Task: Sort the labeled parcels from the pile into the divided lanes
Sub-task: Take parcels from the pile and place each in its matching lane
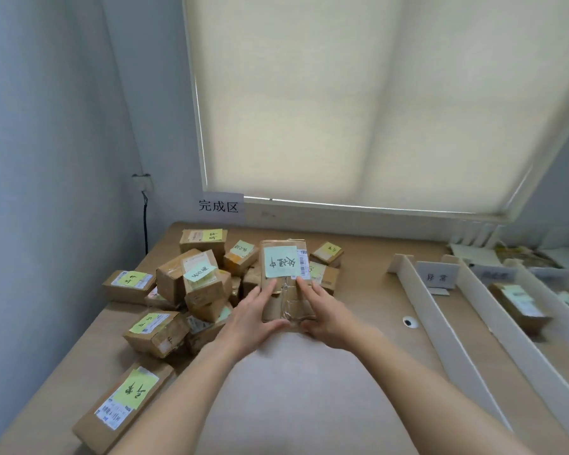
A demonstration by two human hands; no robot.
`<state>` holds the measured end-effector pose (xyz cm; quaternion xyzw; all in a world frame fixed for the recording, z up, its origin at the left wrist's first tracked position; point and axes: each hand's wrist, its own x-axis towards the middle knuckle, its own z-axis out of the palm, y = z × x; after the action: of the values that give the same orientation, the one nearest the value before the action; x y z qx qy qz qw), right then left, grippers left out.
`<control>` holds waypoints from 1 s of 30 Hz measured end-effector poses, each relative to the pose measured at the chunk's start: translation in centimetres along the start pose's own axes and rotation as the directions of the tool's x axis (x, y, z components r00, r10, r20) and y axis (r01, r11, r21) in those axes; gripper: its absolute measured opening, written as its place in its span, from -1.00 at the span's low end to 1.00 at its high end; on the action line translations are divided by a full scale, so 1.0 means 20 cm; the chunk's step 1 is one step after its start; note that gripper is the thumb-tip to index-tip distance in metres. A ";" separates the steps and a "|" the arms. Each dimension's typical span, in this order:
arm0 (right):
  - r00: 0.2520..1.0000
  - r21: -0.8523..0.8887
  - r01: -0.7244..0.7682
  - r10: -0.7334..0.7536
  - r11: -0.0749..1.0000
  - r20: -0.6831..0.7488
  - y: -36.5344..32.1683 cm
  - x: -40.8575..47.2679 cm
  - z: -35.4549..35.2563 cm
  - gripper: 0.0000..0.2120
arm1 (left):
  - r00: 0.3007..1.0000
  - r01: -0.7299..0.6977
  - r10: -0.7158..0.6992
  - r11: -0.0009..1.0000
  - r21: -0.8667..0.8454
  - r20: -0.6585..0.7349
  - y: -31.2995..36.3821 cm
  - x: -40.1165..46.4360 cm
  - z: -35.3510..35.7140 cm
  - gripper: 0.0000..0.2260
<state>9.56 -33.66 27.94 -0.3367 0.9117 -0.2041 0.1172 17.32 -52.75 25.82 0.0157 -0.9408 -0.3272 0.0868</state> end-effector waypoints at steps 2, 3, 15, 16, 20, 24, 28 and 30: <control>0.998 -0.022 -0.020 0.018 1.000 -0.055 0.08 -0.17 -0.23 -0.09 | 0.998 -0.070 0.070 0.997 0.017 -0.010 0.27 0.05 0.00 -0.18; 0.996 -0.032 -0.029 0.026 0.999 -0.087 0.12 -0.27 -0.33 -0.08 | 0.994 -0.105 0.106 0.994 0.020 -0.019 0.41 0.07 0.01 -0.18; 0.895 -0.140 -0.331 0.264 0.933 -0.360 0.70 -1.81 -1.28 -0.06 | 0.894 -0.442 0.447 0.889 -0.123 0.017 2.11 -0.10 0.52 -0.17; 0.881 -0.146 -0.361 0.286 0.921 -0.377 0.75 -1.94 -1.32 -0.06 | 0.881 -0.467 0.473 0.874 -0.131 0.017 2.23 -0.14 0.57 -0.17; 0.822 -0.121 -0.453 0.362 0.883 -0.439 0.92 -2.41 -1.45 -0.06 | 0.827 -0.549 0.562 0.817 -0.176 0.030 2.66 -0.27 0.78 -0.16; 0.766 -0.096 -0.524 0.419 0.846 -0.488 1.08 -2.82 -1.55 -0.06 | 0.765 -0.615 0.641 0.756 -0.223 0.064 3.03 -0.39 0.98 -0.15; 0.712 -0.049 -0.572 0.466 0.819 -0.525 1.22 -3.14 -1.63 -0.06 | 0.715 -0.660 0.694 0.711 -0.245 0.086 3.34 -0.46 1.14 -0.17; 0.694 -0.022 -0.587 0.489 0.809 -0.529 1.29 -3.27 -1.66 -0.08 | 0.691 -0.681 0.717 0.690 -0.247 0.096 3.47 -0.47 1.24 -0.16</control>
<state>32.09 37.18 50.87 0.0016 0.9832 -0.1528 -0.1002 24.25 17.70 48.12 -0.3839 -0.8430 -0.3578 0.1185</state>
